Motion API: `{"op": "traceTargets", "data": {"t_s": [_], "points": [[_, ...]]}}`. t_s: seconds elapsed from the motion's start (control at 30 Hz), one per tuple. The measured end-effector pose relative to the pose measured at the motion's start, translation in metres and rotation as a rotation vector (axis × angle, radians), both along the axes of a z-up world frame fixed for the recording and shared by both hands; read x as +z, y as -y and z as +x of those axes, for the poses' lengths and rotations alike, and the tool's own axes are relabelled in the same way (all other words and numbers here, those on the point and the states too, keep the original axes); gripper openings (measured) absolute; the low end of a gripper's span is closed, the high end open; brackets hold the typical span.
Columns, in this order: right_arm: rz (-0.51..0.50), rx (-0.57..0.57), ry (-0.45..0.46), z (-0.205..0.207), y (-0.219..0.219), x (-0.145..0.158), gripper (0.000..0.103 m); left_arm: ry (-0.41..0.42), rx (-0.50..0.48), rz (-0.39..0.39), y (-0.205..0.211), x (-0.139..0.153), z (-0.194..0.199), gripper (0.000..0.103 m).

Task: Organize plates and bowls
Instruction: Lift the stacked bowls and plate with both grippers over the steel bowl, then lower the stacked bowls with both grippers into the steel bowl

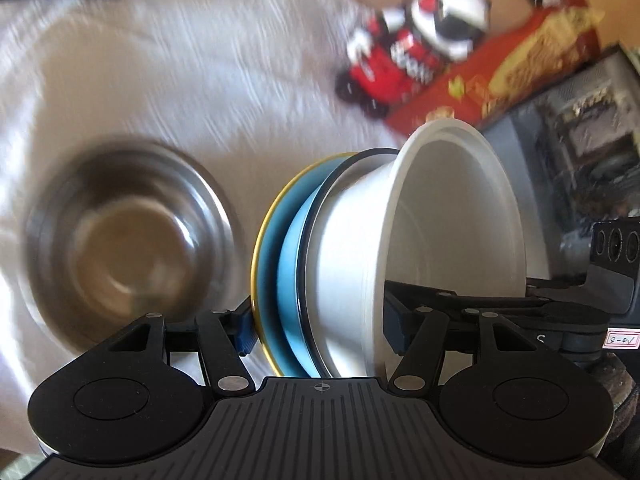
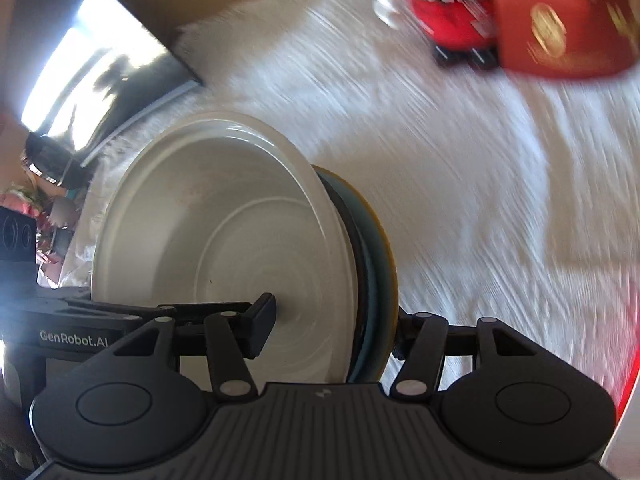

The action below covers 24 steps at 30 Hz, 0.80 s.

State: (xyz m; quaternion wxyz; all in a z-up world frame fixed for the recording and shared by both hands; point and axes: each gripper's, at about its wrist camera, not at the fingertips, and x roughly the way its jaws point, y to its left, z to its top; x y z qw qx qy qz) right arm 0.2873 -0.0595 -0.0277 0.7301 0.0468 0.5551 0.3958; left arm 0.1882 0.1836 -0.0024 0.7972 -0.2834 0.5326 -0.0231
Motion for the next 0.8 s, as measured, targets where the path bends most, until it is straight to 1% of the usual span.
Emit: {"op": "traceTargets", "data": {"t_s": [0.1,0.2,0.3,0.43,0.53,0.57,0.6,0.63,0.67,0.73,0.8], "points": [[0.024,0.043,0.023,0.001,-0.035,0.015,0.058,0.019,0.029,0.042,-0.032,0.015,-0.007,0.064],[0.034,0.082,0.028,0.000,-0.077,0.016,0.058,0.010,0.080,0.041,-0.068,0.012,-0.016,0.064],[0.014,0.115,0.006,-0.002,-0.117,0.002,0.058,-0.020,0.128,0.012,-0.101,-0.008,-0.027,0.064],[-0.059,0.143,-0.052,-0.005,-0.156,-0.028,0.058,-0.084,0.165,-0.038,-0.131,-0.045,-0.034,0.064],[-0.114,0.140,-0.077,-0.006,-0.171,-0.048,0.059,-0.114,0.165,-0.056,-0.143,-0.064,-0.036,0.064],[-0.128,0.135,-0.085,-0.006,-0.174,-0.053,0.060,-0.106,0.171,-0.074,-0.146,-0.066,-0.037,0.064],[-0.123,0.123,-0.075,-0.008,-0.173,-0.053,0.061,-0.099,0.163,-0.073,-0.146,-0.066,-0.037,0.064],[-0.141,0.129,-0.062,-0.008,-0.174,-0.050,0.063,-0.098,0.149,-0.059,-0.146,-0.064,-0.037,0.063],[-0.157,0.124,-0.053,-0.009,-0.173,-0.046,0.068,-0.101,0.143,-0.048,-0.147,-0.062,-0.038,0.059],[-0.162,0.106,-0.060,-0.007,-0.169,-0.041,0.068,-0.102,0.125,-0.027,-0.147,-0.058,-0.038,0.056],[-0.155,0.083,-0.054,-0.006,-0.162,-0.033,0.068,-0.089,0.119,-0.019,-0.149,-0.055,-0.039,0.056]]}}
